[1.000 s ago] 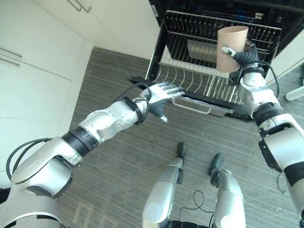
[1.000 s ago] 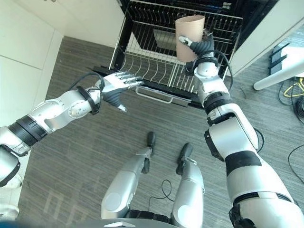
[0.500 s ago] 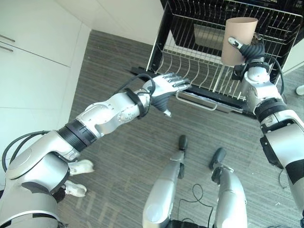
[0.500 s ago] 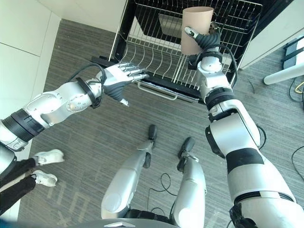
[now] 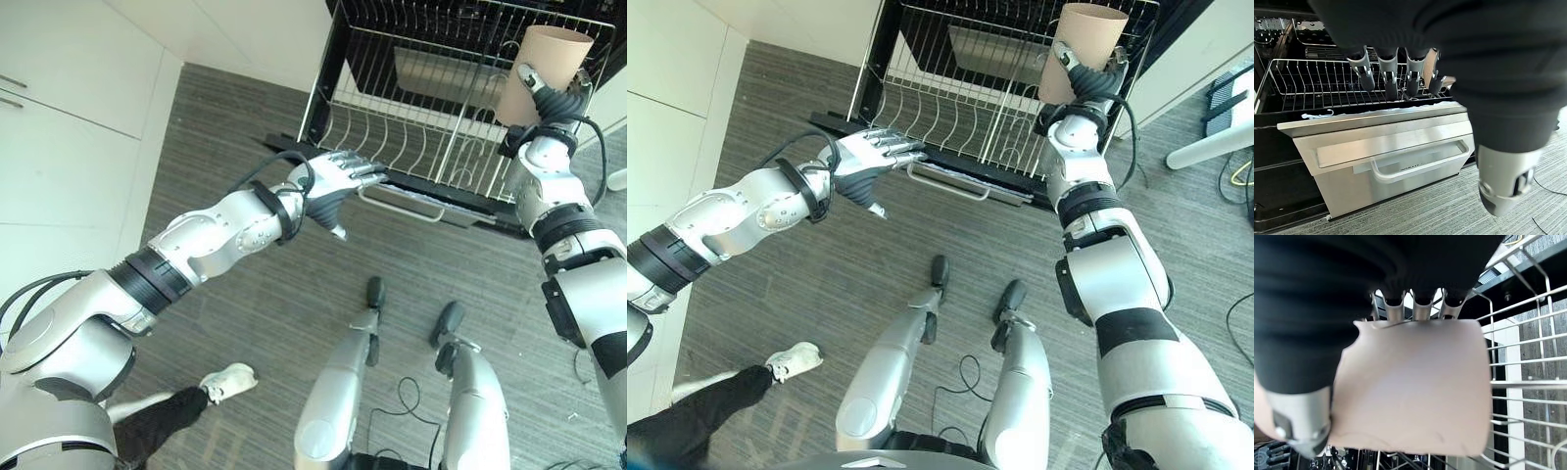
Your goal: Place the dishes in the dishwasher.
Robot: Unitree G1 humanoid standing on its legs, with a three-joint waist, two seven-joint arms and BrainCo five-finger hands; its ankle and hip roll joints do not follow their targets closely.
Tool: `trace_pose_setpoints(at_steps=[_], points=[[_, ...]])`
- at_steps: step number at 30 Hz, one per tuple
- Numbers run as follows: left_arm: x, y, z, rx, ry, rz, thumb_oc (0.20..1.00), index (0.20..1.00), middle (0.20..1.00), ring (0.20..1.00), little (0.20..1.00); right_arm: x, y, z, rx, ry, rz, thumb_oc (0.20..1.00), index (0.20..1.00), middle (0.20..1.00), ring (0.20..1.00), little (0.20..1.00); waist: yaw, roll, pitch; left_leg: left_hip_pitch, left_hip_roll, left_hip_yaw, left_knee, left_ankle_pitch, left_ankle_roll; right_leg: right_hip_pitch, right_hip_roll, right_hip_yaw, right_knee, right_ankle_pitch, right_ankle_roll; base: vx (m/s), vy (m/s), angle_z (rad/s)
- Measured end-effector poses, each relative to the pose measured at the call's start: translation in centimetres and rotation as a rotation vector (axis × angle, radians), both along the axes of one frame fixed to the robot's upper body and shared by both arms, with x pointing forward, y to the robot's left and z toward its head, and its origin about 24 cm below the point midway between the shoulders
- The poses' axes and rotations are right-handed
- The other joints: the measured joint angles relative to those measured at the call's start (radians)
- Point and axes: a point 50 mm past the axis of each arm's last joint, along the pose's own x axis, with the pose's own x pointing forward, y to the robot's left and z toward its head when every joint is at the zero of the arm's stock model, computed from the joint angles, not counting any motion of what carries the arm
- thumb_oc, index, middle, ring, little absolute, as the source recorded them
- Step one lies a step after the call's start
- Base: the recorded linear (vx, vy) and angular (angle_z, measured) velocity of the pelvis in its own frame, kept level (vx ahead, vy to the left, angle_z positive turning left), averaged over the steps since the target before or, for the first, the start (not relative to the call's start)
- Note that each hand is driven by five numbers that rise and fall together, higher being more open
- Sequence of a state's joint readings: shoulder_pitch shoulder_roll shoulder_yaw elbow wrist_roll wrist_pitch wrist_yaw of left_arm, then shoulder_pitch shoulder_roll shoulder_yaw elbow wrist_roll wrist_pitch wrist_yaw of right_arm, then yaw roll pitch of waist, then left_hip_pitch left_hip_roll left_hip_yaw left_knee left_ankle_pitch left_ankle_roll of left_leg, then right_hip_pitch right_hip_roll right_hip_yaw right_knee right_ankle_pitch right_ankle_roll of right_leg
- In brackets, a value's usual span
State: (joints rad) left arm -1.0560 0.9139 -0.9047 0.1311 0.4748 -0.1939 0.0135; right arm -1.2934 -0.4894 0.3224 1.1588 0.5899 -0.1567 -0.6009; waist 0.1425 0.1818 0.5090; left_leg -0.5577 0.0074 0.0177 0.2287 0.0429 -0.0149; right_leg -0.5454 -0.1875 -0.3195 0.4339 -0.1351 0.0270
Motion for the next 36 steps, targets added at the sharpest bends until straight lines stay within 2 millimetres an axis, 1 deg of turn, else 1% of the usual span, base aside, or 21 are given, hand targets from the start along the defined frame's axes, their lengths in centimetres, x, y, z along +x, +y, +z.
trace_pose_setpoints(at_steps=[8,12,17,19,20,26,27,28,32,36], points=[[0.0,-0.2,0.3,0.011,0.000,0.003,1.000,1.000,1.000,1.000,1.000,0.1,0.6,0.1,-0.009,-0.008,0.036,0.200,0.200,0.200,0.200,0.200,0.000,0.000,0.000,-0.015,0.001,-0.001,0.004,0.000,0.001,-0.012,0.002,-0.001,-0.001,0.003,-0.001,0.00,0.000,0.00],[0.0,-0.2,0.3,0.012,0.000,0.004,1.000,1.000,1.000,1.000,1.000,0.6,2.4,-0.9,-0.037,0.041,0.094,0.200,0.200,0.200,0.200,0.200,0.003,0.000,0.000,-0.016,0.002,-0.001,0.004,0.001,0.001,-0.012,0.002,-0.001,-0.002,0.003,-0.001,0.02,0.002,0.00],[0.0,-0.2,0.3,0.013,0.001,0.004,1.000,1.000,1.000,1.000,1.000,0.6,2.4,-0.9,-0.052,0.050,0.103,0.200,0.200,0.200,0.200,0.200,0.007,0.000,0.000,-0.016,0.001,-0.001,0.004,0.001,0.001,-0.011,0.002,-0.001,-0.004,0.005,-0.001,0.00,0.000,0.00],[0.0,-0.2,0.3,0.018,0.005,0.005,1.000,1.000,1.000,1.000,1.000,0.7,2.6,-1.0,-0.115,0.073,0.126,0.200,0.200,0.200,0.200,0.200,0.006,0.000,0.000,-0.017,0.004,-0.001,0.004,0.001,0.001,-0.011,0.005,-0.002,-0.009,0.007,-0.002,0.01,-0.004,-0.02],[0.0,-0.2,0.3,0.018,0.005,0.004,1.000,1.000,1.000,1.000,1.000,0.8,3.1,-1.2,-0.133,0.090,0.149,0.200,0.200,0.200,0.200,0.200,0.006,0.000,0.000,-0.018,0.006,-0.001,0.004,0.001,0.001,-0.011,0.008,-0.001,-0.012,0.009,-0.003,0.02,-0.005,-0.03],[0.0,-0.2,0.4,0.020,0.007,0.004,1.000,1.000,1.000,1.000,1.000,0.9,3.6,-1.9,-0.115,0.107,0.164,0.200,0.200,0.200,0.200,0.200,0.010,0.000,0.000,-0.018,0.006,0.000,0.003,0.001,0.001,-0.011,0.008,-0.001,-0.013,0.010,-0.003,0.00,0.000,0.00],[0.0,-0.2,0.4,0.019,0.006,0.004,1.000,1.000,1.000,1.000,1.000,0.9,3.6,-1.9,-0.115,0.107,0.163,0.354,0.354,0.354,0.354,0.354,0.010,0.000,0.000,-0.018,0.007,0.000,0.003,0.001,0.001,-0.011,0.008,-0.001,-0.013,0.010,-0.003,0.00,0.000,0.00],[0.0,-0.2,0.4,0.020,0.007,0.005,1.000,1.000,1.000,1.000,1.000,0.9,3.6,-2.0,-0.114,0.107,0.162,1.000,1.000,1.000,1.000,1.000,0.010,0.000,0.000,-0.018,0.007,0.000,0.004,0.001,0.001,-0.011,0.008,-0.001,-0.013,0.010,-0.003,0.00,0.000,0.00],[0.0,-0.2,0.4,0.019,0.006,0.006,1.000,1.000,1.000,1.000,1.000,0.8,3.6,-2.2,-0.107,0.104,0.144,1.000,1.000,1.000,1.000,1.000,0.012,0.000,0.000,-0.018,0.007,0.001,0.003,0.001,0.001,-0.011,0.008,0.000,-0.014,0.010,-0.003,0.00,0.000,0.00],[0.0,-0.2,0.4,0.019,0.007,0.006,1.000,1.000,1.000,1.000,1.000,0.6,3.3,-2.1,-0.082,0.087,0.070,1.000,1.000,1.000,1.000,1.000,0.014,0.000,0.000,-0.018,0.007,0.002,0.003,0.001,0.001,-0.012,0.008,0.000,-0.015,0.011,-0.003,0.00,0.000,0.00]])
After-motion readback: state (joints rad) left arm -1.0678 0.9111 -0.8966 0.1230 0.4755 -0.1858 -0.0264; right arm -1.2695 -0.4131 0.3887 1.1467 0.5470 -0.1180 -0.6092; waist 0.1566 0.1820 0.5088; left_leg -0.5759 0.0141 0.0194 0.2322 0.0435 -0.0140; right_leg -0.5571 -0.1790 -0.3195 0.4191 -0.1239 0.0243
